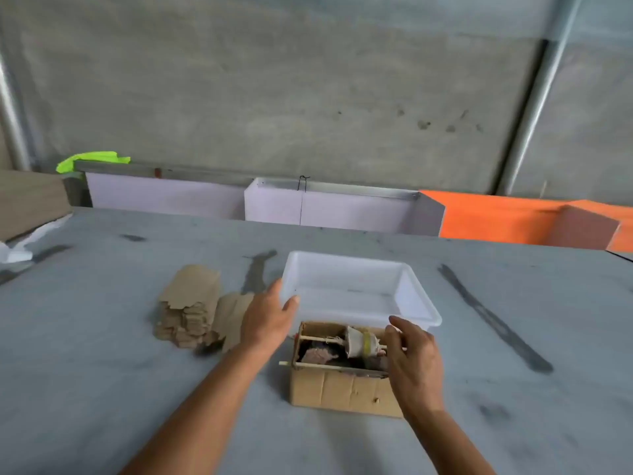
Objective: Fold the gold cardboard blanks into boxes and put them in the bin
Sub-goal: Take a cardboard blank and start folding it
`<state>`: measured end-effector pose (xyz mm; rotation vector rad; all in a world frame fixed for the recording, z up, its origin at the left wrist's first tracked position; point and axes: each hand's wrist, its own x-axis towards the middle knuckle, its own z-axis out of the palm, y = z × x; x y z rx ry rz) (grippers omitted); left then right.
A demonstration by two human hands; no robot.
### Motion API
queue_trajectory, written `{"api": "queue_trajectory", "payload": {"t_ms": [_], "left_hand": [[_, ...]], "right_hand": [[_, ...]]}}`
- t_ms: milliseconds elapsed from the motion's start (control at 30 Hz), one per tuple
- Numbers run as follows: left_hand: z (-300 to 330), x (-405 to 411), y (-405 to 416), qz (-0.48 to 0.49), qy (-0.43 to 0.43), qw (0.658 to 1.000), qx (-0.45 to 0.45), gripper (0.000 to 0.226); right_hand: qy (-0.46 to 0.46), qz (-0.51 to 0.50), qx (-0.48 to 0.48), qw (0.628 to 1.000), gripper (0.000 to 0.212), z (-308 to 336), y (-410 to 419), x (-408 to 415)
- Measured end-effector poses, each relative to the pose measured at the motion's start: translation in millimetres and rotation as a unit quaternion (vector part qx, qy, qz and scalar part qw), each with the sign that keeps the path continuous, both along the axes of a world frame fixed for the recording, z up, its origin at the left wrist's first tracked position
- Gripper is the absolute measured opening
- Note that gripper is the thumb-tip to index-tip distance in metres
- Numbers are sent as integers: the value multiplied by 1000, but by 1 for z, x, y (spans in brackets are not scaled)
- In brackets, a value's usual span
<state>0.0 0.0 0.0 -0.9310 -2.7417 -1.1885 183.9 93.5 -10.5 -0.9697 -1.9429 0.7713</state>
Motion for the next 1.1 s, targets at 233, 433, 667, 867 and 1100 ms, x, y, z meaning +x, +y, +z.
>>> {"api": "queue_trajectory", "payload": {"t_ms": [233,433,667,867,1100], "left_hand": [[-16,-22,29,73,-34,996,-44,50],[-32,-32,33,119,-200,965,117,31],[-24,-30,29,158,-339,896,239,25],[-21,-30,25,138,-391,866,280,3],[-24,-22,21,144,-395,853,309,4]], "right_hand": [[15,-71,46,996,28,-14,15,-14],[-21,-179,-31,983,50,-11,40,-6],[37,-129,-277,951,34,-16,50,-14],[114,-88,-351,925,25,-6,57,-12],[115,-75,-348,928,23,-8,62,-15]]}}
